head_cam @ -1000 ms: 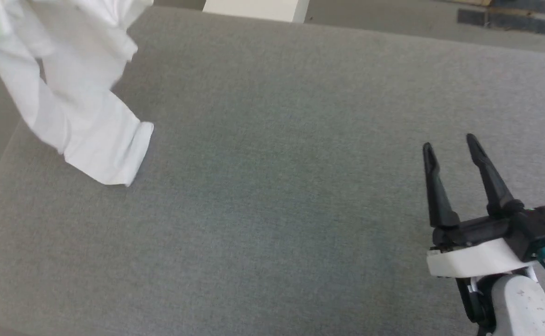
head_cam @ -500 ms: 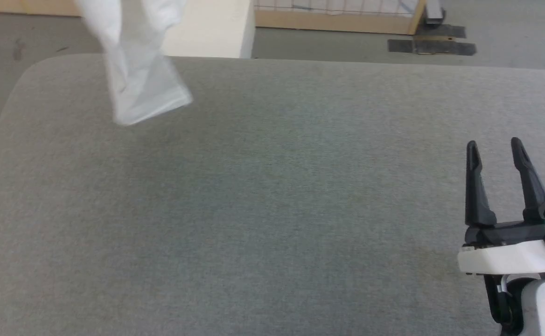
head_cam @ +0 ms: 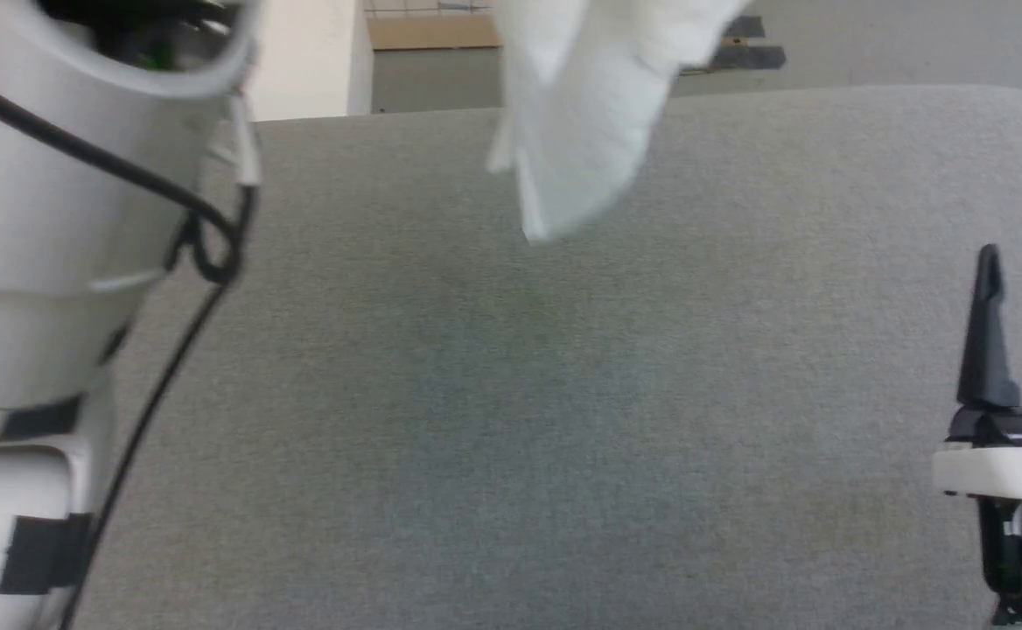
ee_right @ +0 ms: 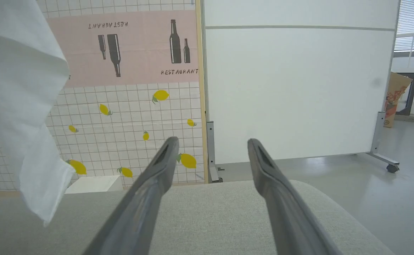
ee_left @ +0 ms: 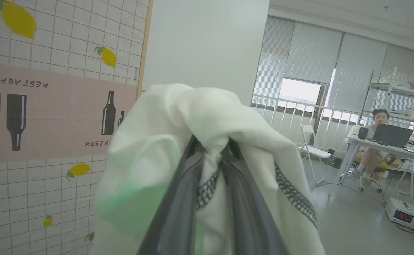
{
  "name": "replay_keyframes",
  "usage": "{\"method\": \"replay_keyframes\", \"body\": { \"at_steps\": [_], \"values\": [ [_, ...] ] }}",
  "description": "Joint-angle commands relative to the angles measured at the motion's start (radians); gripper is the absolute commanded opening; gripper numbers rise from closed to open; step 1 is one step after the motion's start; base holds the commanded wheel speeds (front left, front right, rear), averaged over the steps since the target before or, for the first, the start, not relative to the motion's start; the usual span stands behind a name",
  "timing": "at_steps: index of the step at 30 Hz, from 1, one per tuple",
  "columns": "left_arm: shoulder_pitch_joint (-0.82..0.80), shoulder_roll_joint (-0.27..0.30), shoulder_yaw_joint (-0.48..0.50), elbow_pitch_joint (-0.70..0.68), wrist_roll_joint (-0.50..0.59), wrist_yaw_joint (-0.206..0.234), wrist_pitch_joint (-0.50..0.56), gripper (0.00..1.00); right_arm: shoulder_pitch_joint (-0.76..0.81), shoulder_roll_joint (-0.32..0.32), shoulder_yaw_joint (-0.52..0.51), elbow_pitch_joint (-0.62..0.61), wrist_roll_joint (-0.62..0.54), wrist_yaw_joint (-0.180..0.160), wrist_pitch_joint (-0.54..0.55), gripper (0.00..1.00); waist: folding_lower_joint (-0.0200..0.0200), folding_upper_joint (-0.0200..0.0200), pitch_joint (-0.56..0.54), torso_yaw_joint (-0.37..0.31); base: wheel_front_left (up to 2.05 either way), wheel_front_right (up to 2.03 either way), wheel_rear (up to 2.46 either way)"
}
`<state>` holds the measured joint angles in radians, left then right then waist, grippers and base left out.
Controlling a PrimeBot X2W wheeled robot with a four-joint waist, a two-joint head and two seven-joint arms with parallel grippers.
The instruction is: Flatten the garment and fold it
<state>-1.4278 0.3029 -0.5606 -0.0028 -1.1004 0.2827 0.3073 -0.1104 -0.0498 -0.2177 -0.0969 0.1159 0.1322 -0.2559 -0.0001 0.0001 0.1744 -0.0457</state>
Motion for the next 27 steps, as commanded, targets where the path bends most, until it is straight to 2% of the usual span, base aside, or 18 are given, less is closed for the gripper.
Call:
{"method": "replay_keyframes", "body": {
  "at_steps": [1, 6, 9, 13, 15, 18, 20, 23, 27],
  "values": [
    [0.009, -0.012, -0.007, -0.008, -0.004, 0.002, -0.01, 0.0, -0.018, 0.0, -0.011, -0.007, 0.004, -0.002, -0.006, 1.0, 0.0001, -0.0001, 0.019, -0.026, 0.0, 0.0, 0.0],
    [0.118, -0.067, -0.05, -0.036, -0.031, 0.012, -0.03, 0.0, -0.018, 0.0, -0.05, -0.012, 0.012, -0.002, -0.006, 1.0, 0.0001, -0.0001, 0.038, -0.049, 0.0, 0.0, 0.0],
    [0.23, -0.065, -0.077, -0.052, -0.043, 0.017, -0.049, 0.0, -0.017, 0.0, -0.054, -0.013, 0.017, -0.002, -0.006, 1.0, 0.0001, -0.0001, 0.053, -0.059, 0.0, 0.0, 0.0],
    [0.408, -0.002, -0.146, -0.063, -0.04, 0.002, -0.045, 0.0, -0.015, 0.0, -0.045, -0.016, 0.025, -0.002, -0.006, 1.0, 0.0001, -0.0001, 0.08, -0.068, 0.0, 0.0, 0.0],
    [0.492, 0.053, -0.184, -0.054, -0.018, -0.006, -0.05, 0.0, -0.015, 0.0, -0.041, -0.017, 0.028, -0.002, -0.006, 1.0, 0.0001, -0.0001, 0.097, -0.069, 0.0, 0.0, 0.0],
    [0.616, 0.12, -0.207, -0.001, -0.014, -0.006, -0.068, 0.0, -0.021, 0.0, -0.033, -0.018, 0.032, -0.002, -0.006, 1.0, 0.0001, -0.0001, 0.126, -0.068, 0.0, 0.0, 0.0],
    [0.679, 0.159, -0.235, 0.045, -0.01, -0.022, -0.061, 0.0, -0.027, 0.0, -0.027, -0.017, 0.032, -0.002, -0.006, 1.0, 0.0001, -0.0001, 0.145, -0.065, 0.0, 0.0, 0.0],
    [0.746, 0.175, -0.25, 0.113, -0.02, -0.04, -0.078, 0.0, -0.036, 0.0, -0.02, -0.016, 0.03, -0.002, -0.006, 1.0, 0.0001, -0.0001, 0.172, -0.057, 0.0, 0.0, 0.0],
    [0.774, 0.152, -0.281, 0.189, 0.006, -0.072, -0.122, 0.0, -0.046, 0.0, -0.015, -0.012, 0.023, -0.002, -0.006, 1.0, 0.0001, -0.0001, 0.193, -0.035, 0.0, 0.0, 0.0]
  ]
}}
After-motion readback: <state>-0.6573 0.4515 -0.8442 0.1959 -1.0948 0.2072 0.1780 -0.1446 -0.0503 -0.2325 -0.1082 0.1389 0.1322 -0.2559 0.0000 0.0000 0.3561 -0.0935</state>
